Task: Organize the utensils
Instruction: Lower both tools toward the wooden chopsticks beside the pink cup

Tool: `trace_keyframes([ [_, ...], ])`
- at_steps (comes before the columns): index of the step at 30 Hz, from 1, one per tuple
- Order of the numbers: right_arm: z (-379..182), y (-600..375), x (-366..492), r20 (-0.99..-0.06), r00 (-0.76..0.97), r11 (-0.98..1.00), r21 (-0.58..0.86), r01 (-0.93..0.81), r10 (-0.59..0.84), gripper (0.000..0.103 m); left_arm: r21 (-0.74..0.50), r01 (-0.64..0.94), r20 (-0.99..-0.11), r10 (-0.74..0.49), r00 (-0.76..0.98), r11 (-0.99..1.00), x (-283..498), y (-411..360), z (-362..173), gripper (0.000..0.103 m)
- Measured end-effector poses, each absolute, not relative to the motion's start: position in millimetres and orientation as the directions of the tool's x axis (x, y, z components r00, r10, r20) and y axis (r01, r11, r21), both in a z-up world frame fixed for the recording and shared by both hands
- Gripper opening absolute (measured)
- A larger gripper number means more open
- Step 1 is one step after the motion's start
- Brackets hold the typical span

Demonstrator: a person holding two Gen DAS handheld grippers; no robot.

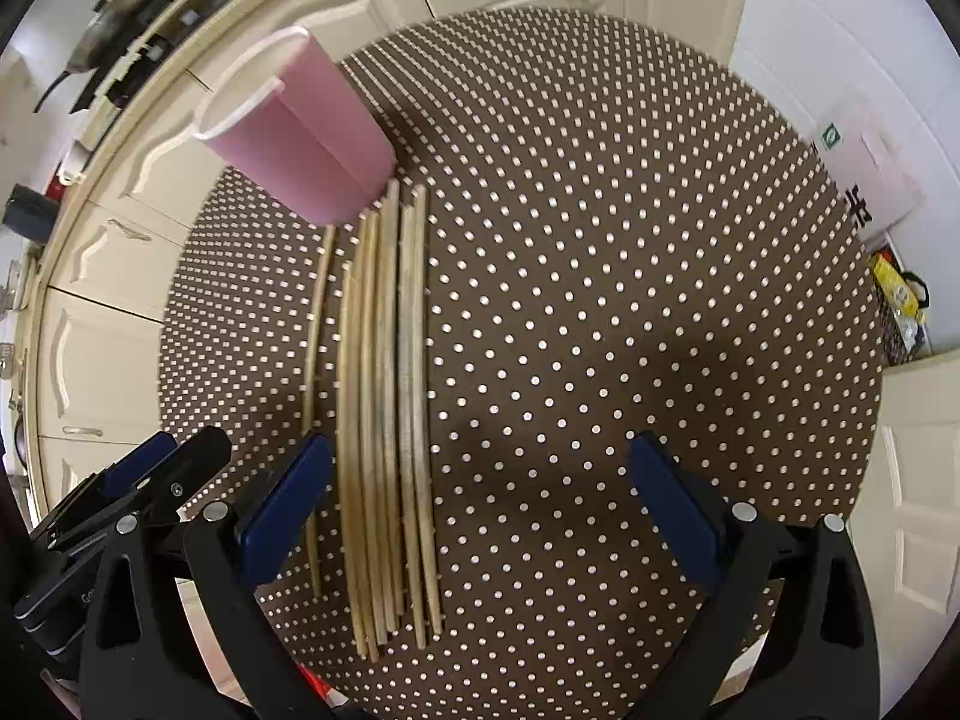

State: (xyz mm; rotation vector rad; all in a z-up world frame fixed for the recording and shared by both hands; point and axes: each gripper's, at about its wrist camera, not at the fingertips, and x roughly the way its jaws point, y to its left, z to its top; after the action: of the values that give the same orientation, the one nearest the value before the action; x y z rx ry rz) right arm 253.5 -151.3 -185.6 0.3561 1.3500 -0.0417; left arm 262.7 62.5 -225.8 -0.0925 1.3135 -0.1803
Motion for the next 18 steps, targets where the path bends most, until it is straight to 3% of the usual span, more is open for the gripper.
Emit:
trace_keyframes([
  [11, -224.4, -144.6, 269.8, -0.991, 0.098, 0.963, 0.110, 0.247, 0.088, 0.088, -0.213, 0.116, -0.969, -0.224, 0.100, 0.970, 284.0, 57.2, -268.7, 0.044],
  [18, -244.3, -129.4, 277.6, -0.996, 0.071, 0.966, 0.076, 0.246, 0.061, 0.088, -0.217, 0.151, -0.969, -0.232, 0.089, 0.964, 295.7, 51.2, -271.3, 0.044],
])
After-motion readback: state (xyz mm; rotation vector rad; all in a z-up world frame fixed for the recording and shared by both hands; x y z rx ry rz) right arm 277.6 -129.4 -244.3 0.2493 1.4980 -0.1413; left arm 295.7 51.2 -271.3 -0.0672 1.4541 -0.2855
